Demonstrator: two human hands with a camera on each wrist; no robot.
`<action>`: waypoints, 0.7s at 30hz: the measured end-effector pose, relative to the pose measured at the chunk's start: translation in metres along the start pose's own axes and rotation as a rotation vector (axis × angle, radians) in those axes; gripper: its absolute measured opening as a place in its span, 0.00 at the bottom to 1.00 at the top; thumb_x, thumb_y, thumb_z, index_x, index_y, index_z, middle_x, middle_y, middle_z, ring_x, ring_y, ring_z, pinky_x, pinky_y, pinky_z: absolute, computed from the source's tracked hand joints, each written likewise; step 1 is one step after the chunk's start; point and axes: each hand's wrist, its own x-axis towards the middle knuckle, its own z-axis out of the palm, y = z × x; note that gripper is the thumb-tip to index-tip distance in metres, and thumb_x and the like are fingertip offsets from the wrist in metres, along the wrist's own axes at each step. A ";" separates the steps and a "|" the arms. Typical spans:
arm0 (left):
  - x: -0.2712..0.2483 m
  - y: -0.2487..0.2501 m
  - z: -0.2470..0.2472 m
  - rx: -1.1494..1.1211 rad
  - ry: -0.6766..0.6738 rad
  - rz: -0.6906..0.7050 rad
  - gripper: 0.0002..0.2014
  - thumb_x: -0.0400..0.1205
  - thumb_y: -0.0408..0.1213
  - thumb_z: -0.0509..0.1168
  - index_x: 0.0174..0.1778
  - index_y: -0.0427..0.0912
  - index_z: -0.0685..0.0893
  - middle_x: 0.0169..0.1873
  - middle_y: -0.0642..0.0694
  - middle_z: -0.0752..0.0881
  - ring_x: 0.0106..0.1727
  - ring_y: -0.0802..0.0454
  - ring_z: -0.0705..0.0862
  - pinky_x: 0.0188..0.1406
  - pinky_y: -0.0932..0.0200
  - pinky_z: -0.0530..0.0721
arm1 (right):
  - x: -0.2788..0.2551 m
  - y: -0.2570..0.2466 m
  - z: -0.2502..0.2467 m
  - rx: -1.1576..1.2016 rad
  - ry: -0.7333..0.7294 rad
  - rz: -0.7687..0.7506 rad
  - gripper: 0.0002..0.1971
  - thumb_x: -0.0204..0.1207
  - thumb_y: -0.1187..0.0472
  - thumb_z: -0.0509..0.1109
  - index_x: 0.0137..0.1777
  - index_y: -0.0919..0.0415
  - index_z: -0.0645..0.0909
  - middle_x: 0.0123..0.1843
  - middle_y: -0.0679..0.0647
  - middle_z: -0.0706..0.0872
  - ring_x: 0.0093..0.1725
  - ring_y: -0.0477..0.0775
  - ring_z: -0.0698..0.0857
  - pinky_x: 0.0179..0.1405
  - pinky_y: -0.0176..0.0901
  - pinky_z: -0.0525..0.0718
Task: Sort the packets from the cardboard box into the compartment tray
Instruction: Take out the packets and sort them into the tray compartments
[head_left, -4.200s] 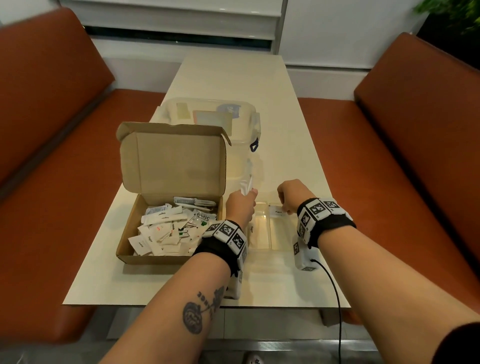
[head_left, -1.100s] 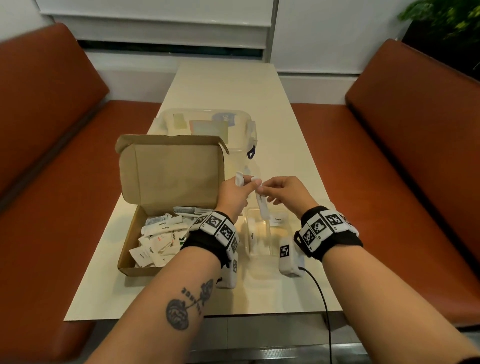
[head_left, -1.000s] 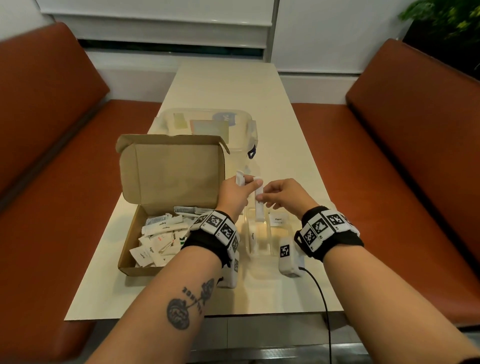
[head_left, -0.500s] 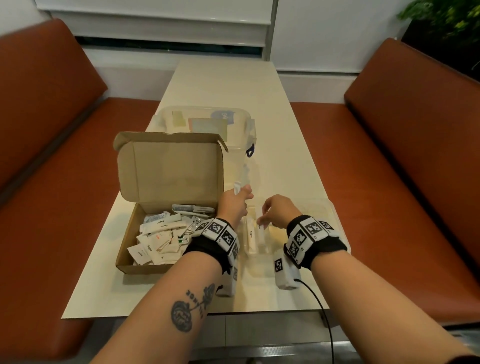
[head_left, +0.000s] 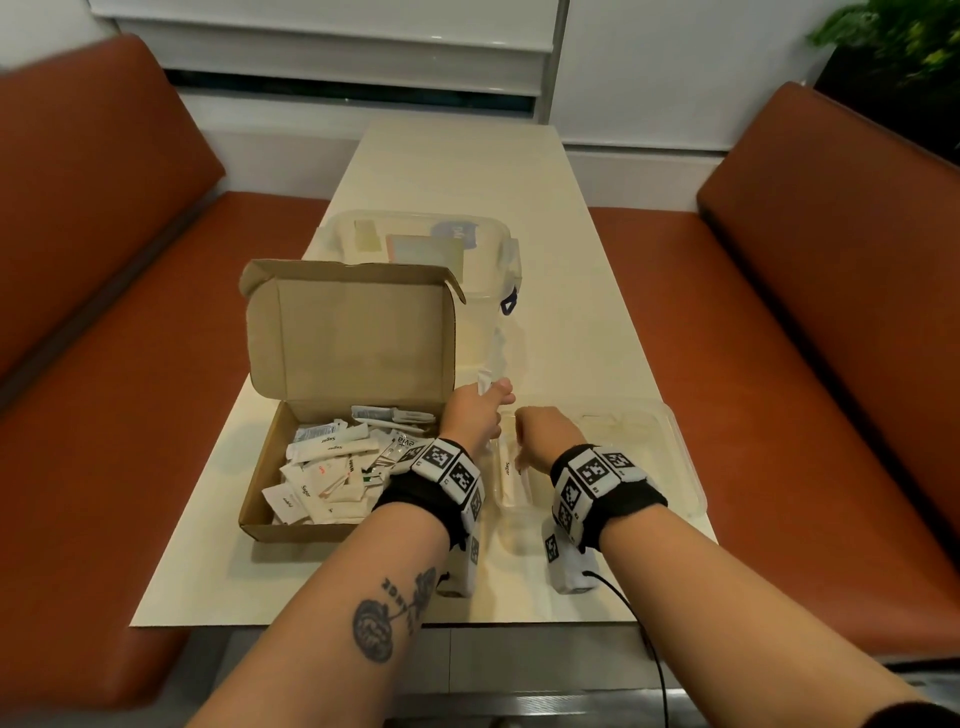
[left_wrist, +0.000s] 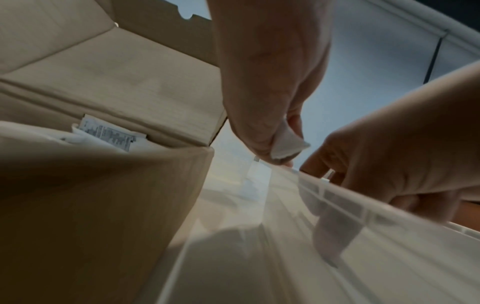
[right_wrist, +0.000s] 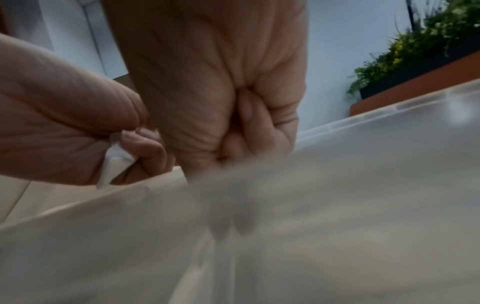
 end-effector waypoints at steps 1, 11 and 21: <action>0.000 0.000 0.000 0.007 -0.005 0.000 0.10 0.84 0.41 0.63 0.39 0.42 0.82 0.45 0.37 0.85 0.20 0.55 0.65 0.22 0.61 0.65 | -0.001 0.000 -0.001 -0.034 -0.004 -0.024 0.17 0.72 0.68 0.74 0.60 0.66 0.78 0.59 0.61 0.84 0.59 0.61 0.83 0.52 0.47 0.79; 0.000 -0.001 0.000 0.021 -0.003 -0.004 0.10 0.84 0.41 0.63 0.38 0.44 0.83 0.43 0.37 0.81 0.23 0.53 0.64 0.24 0.60 0.66 | -0.011 0.002 -0.005 -0.214 -0.114 -0.108 0.18 0.70 0.62 0.77 0.59 0.64 0.82 0.59 0.58 0.86 0.58 0.58 0.84 0.56 0.46 0.81; -0.003 0.002 0.001 -0.044 -0.014 -0.008 0.13 0.86 0.41 0.60 0.48 0.35 0.83 0.47 0.40 0.85 0.17 0.59 0.66 0.19 0.66 0.67 | -0.011 0.005 -0.001 -0.086 -0.026 -0.103 0.16 0.71 0.58 0.76 0.57 0.62 0.82 0.54 0.56 0.86 0.55 0.57 0.84 0.52 0.46 0.81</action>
